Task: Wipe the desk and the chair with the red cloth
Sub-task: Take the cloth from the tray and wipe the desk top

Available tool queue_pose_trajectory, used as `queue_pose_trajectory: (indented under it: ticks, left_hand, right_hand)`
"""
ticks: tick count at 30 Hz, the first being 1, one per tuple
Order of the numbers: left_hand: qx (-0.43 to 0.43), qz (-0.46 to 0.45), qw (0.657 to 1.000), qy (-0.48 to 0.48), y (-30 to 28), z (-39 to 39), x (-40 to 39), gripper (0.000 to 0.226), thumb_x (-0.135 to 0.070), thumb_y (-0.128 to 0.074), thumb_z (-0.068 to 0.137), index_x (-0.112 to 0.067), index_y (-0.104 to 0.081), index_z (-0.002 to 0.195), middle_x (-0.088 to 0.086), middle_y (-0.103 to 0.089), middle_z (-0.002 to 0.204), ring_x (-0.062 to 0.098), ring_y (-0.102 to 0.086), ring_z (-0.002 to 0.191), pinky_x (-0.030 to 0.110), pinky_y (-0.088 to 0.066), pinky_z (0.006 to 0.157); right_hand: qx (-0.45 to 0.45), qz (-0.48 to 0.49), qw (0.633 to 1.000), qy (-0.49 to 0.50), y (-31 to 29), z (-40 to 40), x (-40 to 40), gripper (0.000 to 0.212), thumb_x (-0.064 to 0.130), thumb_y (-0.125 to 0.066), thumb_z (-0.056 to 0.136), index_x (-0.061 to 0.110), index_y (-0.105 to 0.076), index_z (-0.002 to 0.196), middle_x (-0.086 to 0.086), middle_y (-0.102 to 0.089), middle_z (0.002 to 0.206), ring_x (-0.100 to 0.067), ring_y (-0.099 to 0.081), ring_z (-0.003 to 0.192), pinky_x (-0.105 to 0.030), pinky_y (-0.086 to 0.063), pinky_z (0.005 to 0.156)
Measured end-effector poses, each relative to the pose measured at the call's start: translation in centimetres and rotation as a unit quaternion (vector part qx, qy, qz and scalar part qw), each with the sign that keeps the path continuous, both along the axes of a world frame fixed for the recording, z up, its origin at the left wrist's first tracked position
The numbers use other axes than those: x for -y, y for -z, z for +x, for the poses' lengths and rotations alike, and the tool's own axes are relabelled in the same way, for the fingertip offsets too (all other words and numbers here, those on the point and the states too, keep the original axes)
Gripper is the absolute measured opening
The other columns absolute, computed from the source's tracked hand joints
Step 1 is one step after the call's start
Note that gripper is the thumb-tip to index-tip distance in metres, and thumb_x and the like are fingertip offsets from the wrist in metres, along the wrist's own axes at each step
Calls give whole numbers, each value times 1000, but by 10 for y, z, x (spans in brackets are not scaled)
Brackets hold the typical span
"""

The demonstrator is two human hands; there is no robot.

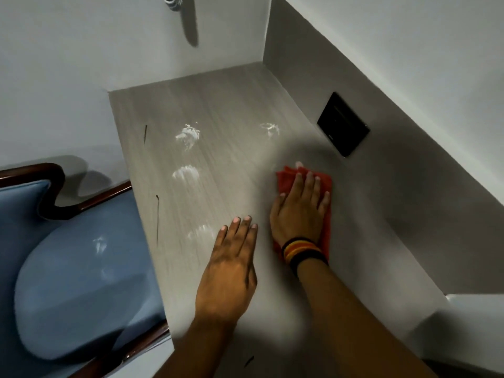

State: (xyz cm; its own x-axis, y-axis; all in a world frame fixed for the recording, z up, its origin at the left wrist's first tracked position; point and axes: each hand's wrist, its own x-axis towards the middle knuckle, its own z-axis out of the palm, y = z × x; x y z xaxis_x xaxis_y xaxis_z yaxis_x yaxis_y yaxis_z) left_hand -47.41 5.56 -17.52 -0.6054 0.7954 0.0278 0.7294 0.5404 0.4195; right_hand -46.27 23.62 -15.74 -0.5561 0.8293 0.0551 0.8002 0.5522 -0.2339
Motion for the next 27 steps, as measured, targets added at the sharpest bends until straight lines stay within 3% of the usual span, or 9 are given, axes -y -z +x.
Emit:
queue_pose_trajectory:
  ticks: [5, 11, 16, 22, 27]
  left_hand:
    - [8, -4, 1000, -15, -2, 1, -2, 68, -22, -38, 97, -19, -27, 165, 2, -26, 173, 18, -17, 162, 39, -12, 132]
    - [13, -3, 1000, -14, -3, 1, 0, 68, -24, -31, 99, -21, -23, 166, -1, -20, 175, 15, -12, 163, 40, -16, 133]
    - [19, 0, 1000, -10, -3, 1, -1, 68, -29, -22, 99, -22, -21, 166, -1, -18, 175, 14, -9, 163, 41, -16, 134]
    - [31, 15, 999, -21, -3, 1, 1, 64, -26, -31, 102, -24, -23, 166, -4, -18, 175, 12, -7, 163, 40, -14, 134]
    - [39, 14, 999, -15, -3, 0, 1, 64, -25, -34, 104, -24, -20, 166, -6, -13, 176, 10, -3, 163, 39, -11, 134]
  right_hand:
    - [-1, 12, 1000, 14, 1, 54, 59, 68, 40, -29, 100, 8, -22, 160, -16, -28, 167, -33, -22, 156, -59, -17, 126]
    - [7, 1, 1000, 28, 1, 1, -19, 70, 36, -31, 97, 7, -20, 160, -16, -24, 168, -32, -16, 158, -61, -9, 126]
    - [-16, 18, 999, 32, 0, 29, 31, 68, 36, -30, 100, 9, -18, 161, -12, -23, 169, -30, -16, 158, -59, -8, 127]
    - [-10, -4, 999, 37, -1, -10, -27, 68, 35, -33, 98, 9, -25, 160, -12, -25, 169, -30, -16, 158, -60, -7, 126]
    - [-27, 20, 999, -6, 0, 36, 12, 63, 39, -31, 101, 13, -29, 159, -10, -30, 167, -29, -21, 157, -56, -8, 128]
